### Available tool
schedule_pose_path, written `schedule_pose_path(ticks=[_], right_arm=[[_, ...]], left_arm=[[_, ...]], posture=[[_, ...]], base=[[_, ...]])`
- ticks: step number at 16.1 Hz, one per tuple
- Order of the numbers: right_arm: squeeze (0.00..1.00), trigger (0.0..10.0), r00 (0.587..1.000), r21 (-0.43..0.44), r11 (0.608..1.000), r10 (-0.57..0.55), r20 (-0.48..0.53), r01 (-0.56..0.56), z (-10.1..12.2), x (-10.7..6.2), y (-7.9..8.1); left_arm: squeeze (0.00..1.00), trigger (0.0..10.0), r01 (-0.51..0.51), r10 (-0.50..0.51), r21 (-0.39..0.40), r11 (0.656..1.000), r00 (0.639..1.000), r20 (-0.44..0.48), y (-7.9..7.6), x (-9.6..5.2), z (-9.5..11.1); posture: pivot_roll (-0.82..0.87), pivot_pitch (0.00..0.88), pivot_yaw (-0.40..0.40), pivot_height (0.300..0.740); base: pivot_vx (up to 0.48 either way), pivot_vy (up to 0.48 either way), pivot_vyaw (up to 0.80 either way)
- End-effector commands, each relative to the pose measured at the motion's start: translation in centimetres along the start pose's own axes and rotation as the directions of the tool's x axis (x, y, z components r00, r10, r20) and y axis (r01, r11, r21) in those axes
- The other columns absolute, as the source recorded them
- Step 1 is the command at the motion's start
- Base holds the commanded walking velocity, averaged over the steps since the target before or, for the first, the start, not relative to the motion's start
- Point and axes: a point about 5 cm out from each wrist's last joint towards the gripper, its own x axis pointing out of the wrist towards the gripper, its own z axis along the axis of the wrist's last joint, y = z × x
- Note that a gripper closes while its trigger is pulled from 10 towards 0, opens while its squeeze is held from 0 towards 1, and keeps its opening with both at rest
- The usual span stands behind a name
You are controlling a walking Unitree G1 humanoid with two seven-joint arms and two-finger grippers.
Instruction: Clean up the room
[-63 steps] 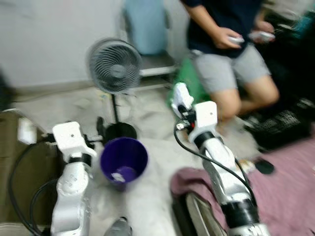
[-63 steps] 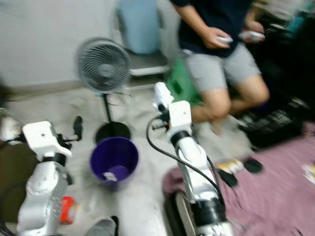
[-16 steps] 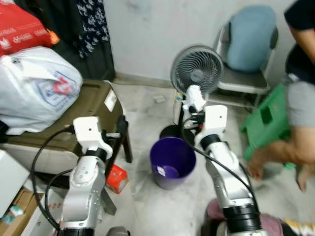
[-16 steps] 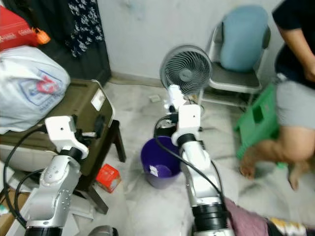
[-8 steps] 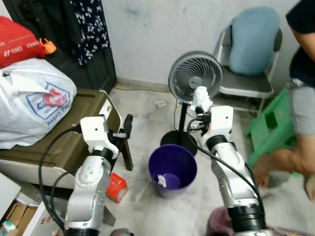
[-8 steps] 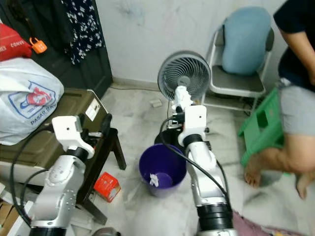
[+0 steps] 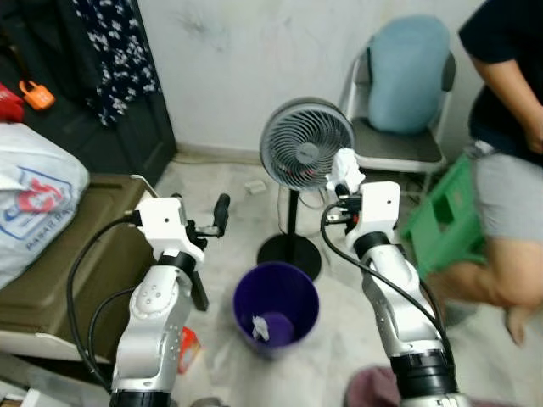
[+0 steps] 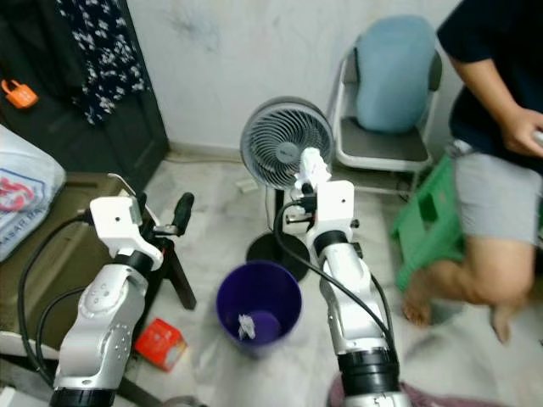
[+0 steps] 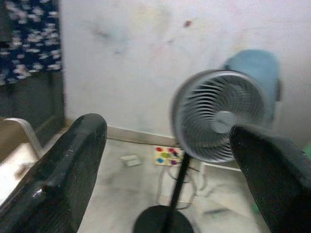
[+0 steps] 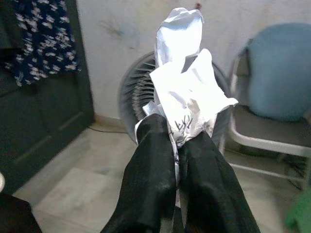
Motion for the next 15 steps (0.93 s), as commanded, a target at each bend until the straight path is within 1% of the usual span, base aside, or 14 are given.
schedule_pose_path(ticks=[1,5,11,12,13,14,15], right_arm=[[0.0,10.0,0.999,0.001,1.0,0.025,0.029,-0.025,0.8,0.4,0.8],[0.0,10.0,0.999,0.006,1.0,0.029,0.03,-0.029,0.7,0.5,0.9],[0.0,10.0,0.999,0.03,0.999,0.041,0.026,-0.042,0.6,0.6,1.2],[0.0,10.0,0.998,-0.007,0.999,0.046,0.031,-0.046,0.6,0.5,1.4],[0.0,10.0,0.999,0.002,0.999,0.037,0.031,-0.037,0.6,0.5,1.5],[0.0,10.0,1.0,0.019,1.0,0.02,0.011,-0.02,0.2,0.6,1.6],[0.0,10.0,0.999,0.01,1.0,-0.025,-0.021,0.025,-0.5,0.7,1.2]], left_arm=[[0.0,10.0,-0.018,0.018,0.014,1.0,1.0,0.009,0.6,0.0,0.4],[0.0,10.0,-0.022,0.022,0.013,1.0,1.0,0.008,0.5,0.1,0.3],[0.0,10.0,-0.044,0.044,0.023,0.999,0.999,0.022,0.7,0.1,0.4],[0.0,10.0,-0.056,0.054,0.035,0.998,0.998,0.036,1.1,-0.2,0.7],[0.0,10.0,-0.05,0.047,0.075,0.996,0.998,0.05,1.4,-0.5,1.0],[0.0,10.0,-0.042,0.038,0.111,0.993,0.999,0.035,2.0,-1.0,0.9],[0.0,10.0,-0.032,0.03,0.132,0.991,0.999,0.014,2.6,-1.3,0.6]], posture=[[0.07,0.0,-0.014,0.74],[0.07,0.0,-0.015,0.74],[0.08,0.0,-0.02,0.74],[0.09,0.0,-0.02,0.74],[0.1,0.0,-0.016,0.74],[0.11,0.0,-0.011,0.74],[0.12,0.0,-0.011,0.74]], base=[[0.349,0.0,0.0],[0.326,0.0,0.0],[0.0,0.0,0.0],[0.0,0.0,0.0],[0.0,0.0,0.8],[0.0,0.0,0.8],[0.0,0.0,0.79]])
